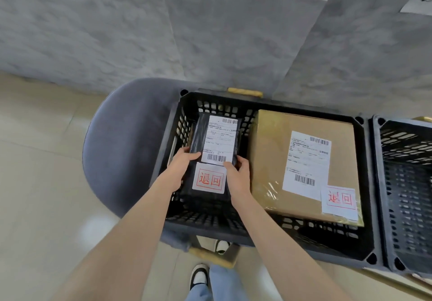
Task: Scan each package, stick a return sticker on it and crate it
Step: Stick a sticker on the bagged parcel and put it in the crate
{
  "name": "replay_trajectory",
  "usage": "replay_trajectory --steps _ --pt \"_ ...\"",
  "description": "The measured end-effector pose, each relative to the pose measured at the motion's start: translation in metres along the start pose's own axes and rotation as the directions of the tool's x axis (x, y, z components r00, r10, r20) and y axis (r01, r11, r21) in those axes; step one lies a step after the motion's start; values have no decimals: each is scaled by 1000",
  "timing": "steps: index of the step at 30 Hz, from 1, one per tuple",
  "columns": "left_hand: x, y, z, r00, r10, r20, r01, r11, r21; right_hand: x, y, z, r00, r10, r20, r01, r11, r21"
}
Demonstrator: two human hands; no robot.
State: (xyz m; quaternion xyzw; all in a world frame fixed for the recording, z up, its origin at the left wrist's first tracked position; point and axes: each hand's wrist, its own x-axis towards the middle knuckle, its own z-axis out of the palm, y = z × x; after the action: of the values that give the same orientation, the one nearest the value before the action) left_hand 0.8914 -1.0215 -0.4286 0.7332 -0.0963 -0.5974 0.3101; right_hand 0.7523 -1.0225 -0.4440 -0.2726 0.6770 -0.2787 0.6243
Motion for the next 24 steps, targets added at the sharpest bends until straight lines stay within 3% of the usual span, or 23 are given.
replay_trajectory --steps 12,24 --pt "40 -20 3 997 -68 -21 67 998 -22 33 19 5 997 79 24 -80 997 5" --pt "35 -19 10 998 -4 -69 6 999 42 34 13 5 999 28 27 -25 992 -121"
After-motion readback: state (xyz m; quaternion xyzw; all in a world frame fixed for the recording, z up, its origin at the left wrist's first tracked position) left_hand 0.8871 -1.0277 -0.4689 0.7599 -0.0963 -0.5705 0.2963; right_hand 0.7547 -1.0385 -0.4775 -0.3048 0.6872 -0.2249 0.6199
